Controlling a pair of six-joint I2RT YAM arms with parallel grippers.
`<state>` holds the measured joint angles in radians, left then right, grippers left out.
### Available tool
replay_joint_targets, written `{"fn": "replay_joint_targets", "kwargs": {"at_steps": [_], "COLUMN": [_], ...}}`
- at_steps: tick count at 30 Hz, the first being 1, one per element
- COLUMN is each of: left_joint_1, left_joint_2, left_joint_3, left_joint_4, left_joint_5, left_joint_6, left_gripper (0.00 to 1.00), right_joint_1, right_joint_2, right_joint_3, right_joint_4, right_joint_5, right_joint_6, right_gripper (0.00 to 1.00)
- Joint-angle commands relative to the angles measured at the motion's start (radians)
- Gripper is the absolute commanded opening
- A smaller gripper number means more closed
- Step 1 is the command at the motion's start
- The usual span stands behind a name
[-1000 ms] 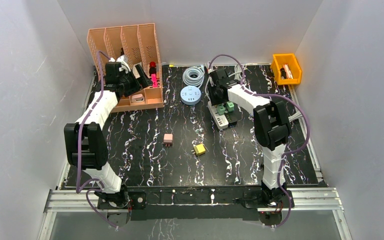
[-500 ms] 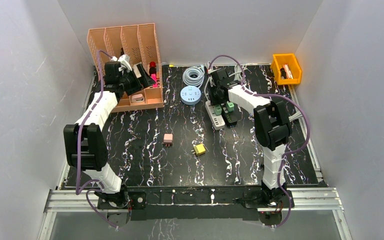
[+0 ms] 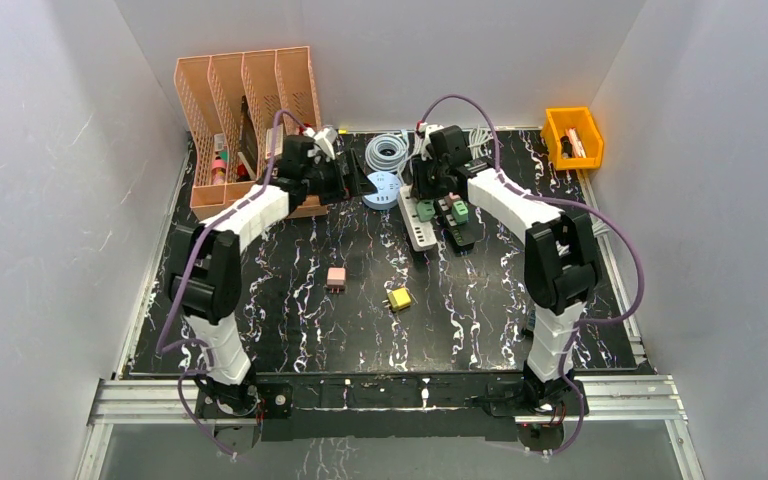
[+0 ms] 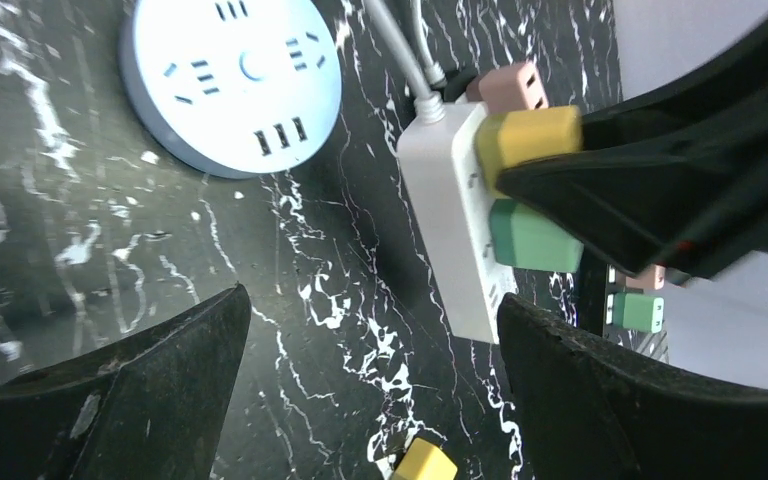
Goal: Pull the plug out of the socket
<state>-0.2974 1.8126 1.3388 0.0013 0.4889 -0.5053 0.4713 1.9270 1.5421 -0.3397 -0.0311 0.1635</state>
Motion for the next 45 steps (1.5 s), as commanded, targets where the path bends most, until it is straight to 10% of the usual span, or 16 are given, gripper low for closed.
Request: {"fn": "replay_joint_targets", "kwargs": {"at_steps": [1, 20, 23, 25, 26, 37, 45], "left_joint_1": [-0.064, -0.187, -0.187, -0.185, -0.185, -0.165, -0.113], "left_joint_2": [0.062, 0.234, 0.246, 0.248, 0.248, 0.266, 0.291], "left_joint_3": [0.067, 0.144, 0.142, 0.139, 0.139, 0.193, 0.338], "left_joint_4": [0.049, 0.12, 0.102, 0.105, 0.092, -0.014, -0.089], "left_joint_5": [0.041, 0.129, 0.116, 0.117, 0.103, -0.01, -0.027], "left_joint_6": [-0.061, -0.176, -0.182, -0.183, -0.182, -0.135, -0.062], "left_gripper": [0.93, 0.84, 0.56, 0.05, 0.0, 0.0, 0.0], "right_joint_1": [0.003, 0.004, 0.003, 0.002, 0.0, -0.185, -0.156], "right_joint_2": [-0.101, -0.152, -0.175, -0.18, -0.18, -0.3, -0.337], "right_joint_3": [0.042, 0.104, 0.121, 0.136, 0.145, -0.007, -0.075], "right_joint_4": [0.092, 0.061, 0.061, 0.053, 0.047, 0.411, -0.091], "right_joint_5": [-0.063, -0.134, -0.131, -0.137, -0.151, -0.732, -0.564], "right_joint_6": [0.027, 0.06, 0.062, 0.062, 0.064, 0.354, -0.007], "right_gripper": [0.0, 0.0, 0.0, 0.0, 0.0, 0.0, 0.0]}}
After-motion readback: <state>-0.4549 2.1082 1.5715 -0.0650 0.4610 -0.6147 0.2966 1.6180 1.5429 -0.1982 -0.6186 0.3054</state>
